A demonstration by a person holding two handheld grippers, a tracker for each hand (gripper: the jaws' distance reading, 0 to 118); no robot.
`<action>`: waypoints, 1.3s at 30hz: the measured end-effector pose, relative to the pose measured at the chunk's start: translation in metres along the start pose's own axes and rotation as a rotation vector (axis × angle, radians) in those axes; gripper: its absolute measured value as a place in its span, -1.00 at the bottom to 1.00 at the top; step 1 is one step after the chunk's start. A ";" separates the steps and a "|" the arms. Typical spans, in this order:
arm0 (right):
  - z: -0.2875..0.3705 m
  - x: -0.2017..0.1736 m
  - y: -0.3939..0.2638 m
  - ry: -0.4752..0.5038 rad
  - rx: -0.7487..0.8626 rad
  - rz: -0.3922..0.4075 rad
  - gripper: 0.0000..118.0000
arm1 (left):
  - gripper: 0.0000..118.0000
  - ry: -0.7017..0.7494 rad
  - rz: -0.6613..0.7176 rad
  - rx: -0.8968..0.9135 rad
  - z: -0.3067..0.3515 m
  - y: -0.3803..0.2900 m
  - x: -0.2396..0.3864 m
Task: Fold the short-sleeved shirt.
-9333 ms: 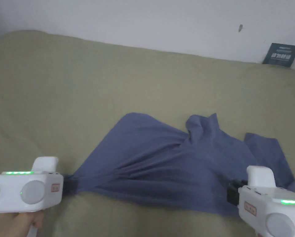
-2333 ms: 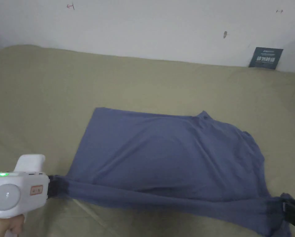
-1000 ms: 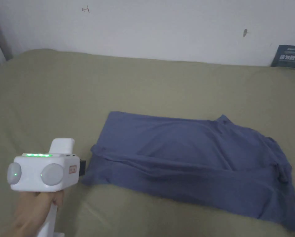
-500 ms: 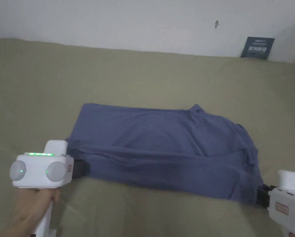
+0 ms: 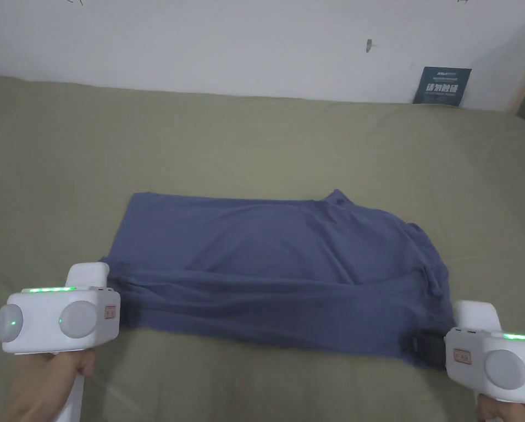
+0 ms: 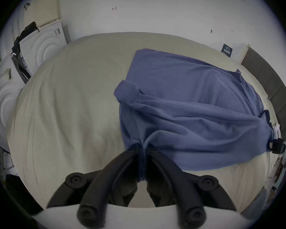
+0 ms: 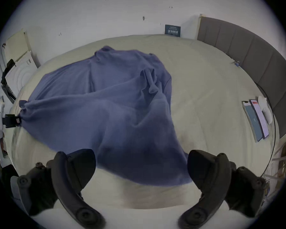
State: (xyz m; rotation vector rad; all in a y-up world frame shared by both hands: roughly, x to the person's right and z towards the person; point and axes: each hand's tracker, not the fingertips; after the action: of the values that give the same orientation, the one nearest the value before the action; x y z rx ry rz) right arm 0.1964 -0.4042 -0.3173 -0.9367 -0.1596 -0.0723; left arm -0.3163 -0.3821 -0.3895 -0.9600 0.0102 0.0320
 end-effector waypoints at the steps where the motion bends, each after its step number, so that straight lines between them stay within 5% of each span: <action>1: -0.001 0.003 0.002 0.020 0.005 -0.008 -0.64 | -0.85 0.000 -0.009 0.001 0.001 0.000 0.001; 9: 0.028 -0.009 0.008 0.000 0.046 0.064 -0.80 | -0.88 0.045 -0.063 0.044 0.025 -0.008 0.012; 35: 0.073 0.012 -0.059 0.024 0.051 0.025 -0.75 | -0.88 -0.013 0.026 0.024 0.070 -0.064 -0.009; 36: 0.074 0.012 -0.060 0.027 0.055 0.016 -0.43 | -0.64 -0.022 0.029 0.019 0.069 -0.063 -0.009; 38: 0.075 0.011 -0.060 0.024 0.059 0.007 0.69 | 0.62 -0.031 0.026 0.012 0.068 -0.062 -0.009; 39: 0.075 0.012 -0.060 0.021 0.056 0.007 0.97 | 1.00 -0.011 0.017 0.027 0.068 -0.063 -0.011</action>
State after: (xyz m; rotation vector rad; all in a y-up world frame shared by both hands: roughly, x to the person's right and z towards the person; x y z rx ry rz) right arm 0.1925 -0.3787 -0.2241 -0.8803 -0.1384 -0.0713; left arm -0.3254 -0.3627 -0.2980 -0.9331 0.0089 0.0528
